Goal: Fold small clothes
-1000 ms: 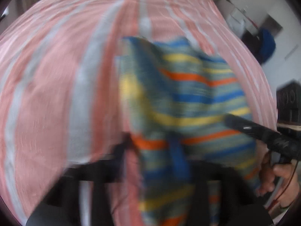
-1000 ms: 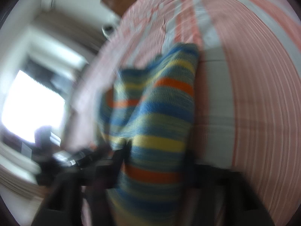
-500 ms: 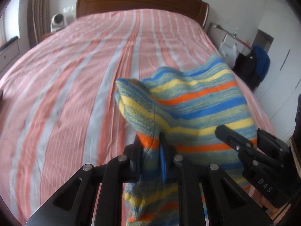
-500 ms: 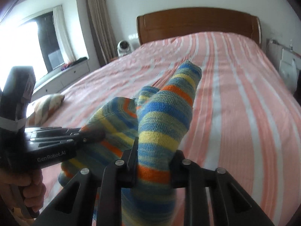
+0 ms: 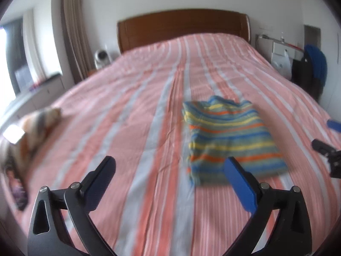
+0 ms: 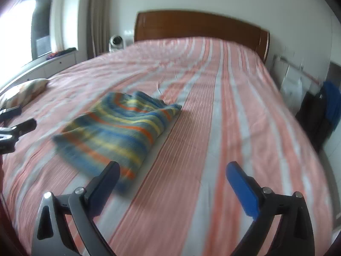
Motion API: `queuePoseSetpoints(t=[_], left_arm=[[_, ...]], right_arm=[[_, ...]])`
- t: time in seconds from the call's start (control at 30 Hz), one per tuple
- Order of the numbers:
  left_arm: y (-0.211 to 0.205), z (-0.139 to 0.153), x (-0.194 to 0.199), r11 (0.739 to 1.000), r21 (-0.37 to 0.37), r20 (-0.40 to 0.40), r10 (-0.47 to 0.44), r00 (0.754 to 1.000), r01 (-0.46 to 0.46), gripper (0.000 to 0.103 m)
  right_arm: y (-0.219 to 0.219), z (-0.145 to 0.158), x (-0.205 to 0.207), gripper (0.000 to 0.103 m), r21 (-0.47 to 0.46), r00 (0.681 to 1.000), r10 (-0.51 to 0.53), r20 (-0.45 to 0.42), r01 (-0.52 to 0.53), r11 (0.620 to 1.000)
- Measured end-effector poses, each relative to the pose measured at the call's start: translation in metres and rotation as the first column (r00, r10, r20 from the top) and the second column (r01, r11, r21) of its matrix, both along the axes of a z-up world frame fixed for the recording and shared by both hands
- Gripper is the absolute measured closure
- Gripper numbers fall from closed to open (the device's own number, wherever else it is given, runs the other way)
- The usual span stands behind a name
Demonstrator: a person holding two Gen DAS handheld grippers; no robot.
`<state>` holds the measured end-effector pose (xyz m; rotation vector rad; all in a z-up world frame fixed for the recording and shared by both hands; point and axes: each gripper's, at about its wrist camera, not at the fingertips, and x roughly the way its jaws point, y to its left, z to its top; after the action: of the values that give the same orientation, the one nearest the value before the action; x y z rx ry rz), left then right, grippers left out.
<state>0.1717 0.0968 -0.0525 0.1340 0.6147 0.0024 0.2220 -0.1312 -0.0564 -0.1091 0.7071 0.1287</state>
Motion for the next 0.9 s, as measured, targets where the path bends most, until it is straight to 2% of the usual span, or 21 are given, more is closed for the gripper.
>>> queuePoseSetpoints(t=[0.13, 0.2, 0.27, 0.37, 0.43, 0.47, 0.5, 0.53, 0.57, 0.6, 0.67, 0.8, 0.9], left_arm=[[-0.012, 0.022, -0.043, 1.0, 0.015, 0.056, 0.009, 0.998, -0.01, 0.0], [-0.018, 0.037, -0.064, 0.999, 0.021, 0.095, 0.035, 0.995, -0.037, 0.0], [-0.025, 0.049, -0.079, 0.994, 0.057, 0.133, 0.08, 0.988, -0.088, 0.0], [-0.034, 0.062, -0.097, 0.984, 0.106, 0.188, 0.123, 0.975, -0.144, 0.0], [-0.035, 0.064, -0.102, 0.991, 0.07, 0.162, 0.103, 0.981, -0.115, 0.0], [-0.035, 0.063, -0.101, 0.996, 0.037, 0.132, 0.081, 0.988, -0.086, 0.0], [-0.036, 0.06, -0.096, 0.999, -0.007, 0.079, 0.046, 0.996, -0.045, 0.0], [-0.036, 0.057, -0.093, 0.999, -0.028, 0.043, 0.034, 0.999, -0.033, 0.0], [-0.037, 0.053, -0.089, 0.998, -0.049, -0.002, 0.031, 1.0, -0.031, 0.0], [-0.037, 0.049, -0.085, 0.997, -0.063, -0.045, 0.034, 0.998, -0.037, 0.0], [-0.037, 0.043, -0.083, 0.997, -0.074, -0.086, 0.022, 0.996, -0.028, 0.0], [-0.036, 0.04, -0.088, 0.994, -0.111, -0.103, -0.007, 0.995, -0.004, 0.0], [-0.038, 0.038, -0.089, 0.993, -0.118, -0.119, -0.018, 0.993, 0.003, 0.0]], right_arm=[[-0.009, 0.025, -0.055, 0.001, 0.038, 0.997, -0.006, 0.078, 0.003, 0.999], [-0.008, 0.035, -0.075, 0.001, 0.081, 0.997, -0.012, 0.082, 0.006, 0.997], [-0.012, 0.048, -0.095, 0.001, 0.148, 0.994, -0.023, 0.108, 0.007, 0.989], [-0.014, 0.074, -0.124, 0.001, 0.185, 0.973, -0.052, 0.223, 0.011, 0.983], [-0.011, 0.093, -0.136, 0.0, 0.189, 0.955, -0.036, 0.294, -0.021, 0.982], [-0.006, 0.098, -0.135, 0.0, 0.185, 0.959, 0.005, 0.284, -0.06, 0.981], [0.002, 0.097, -0.128, 0.0, 0.155, 0.969, 0.066, 0.237, -0.105, 0.982], [0.011, 0.09, -0.117, 0.0, 0.109, 0.978, 0.161, 0.132, -0.176, 0.978], [0.019, 0.079, -0.111, 0.0, 0.108, 0.975, 0.22, 0.037, -0.223, 0.969], [0.019, 0.073, -0.112, 0.0, 0.129, 0.974, 0.225, 0.028, -0.227, 0.965], [0.015, 0.063, -0.116, 0.0, 0.158, 0.985, 0.173, 0.025, -0.175, 0.972], [0.01, 0.06, -0.119, 0.0, 0.121, 0.994, 0.107, 0.018, -0.108, 0.987], [0.005, 0.062, -0.119, 0.0, 0.149, 0.997, 0.071, 0.02, -0.074, 0.986]])
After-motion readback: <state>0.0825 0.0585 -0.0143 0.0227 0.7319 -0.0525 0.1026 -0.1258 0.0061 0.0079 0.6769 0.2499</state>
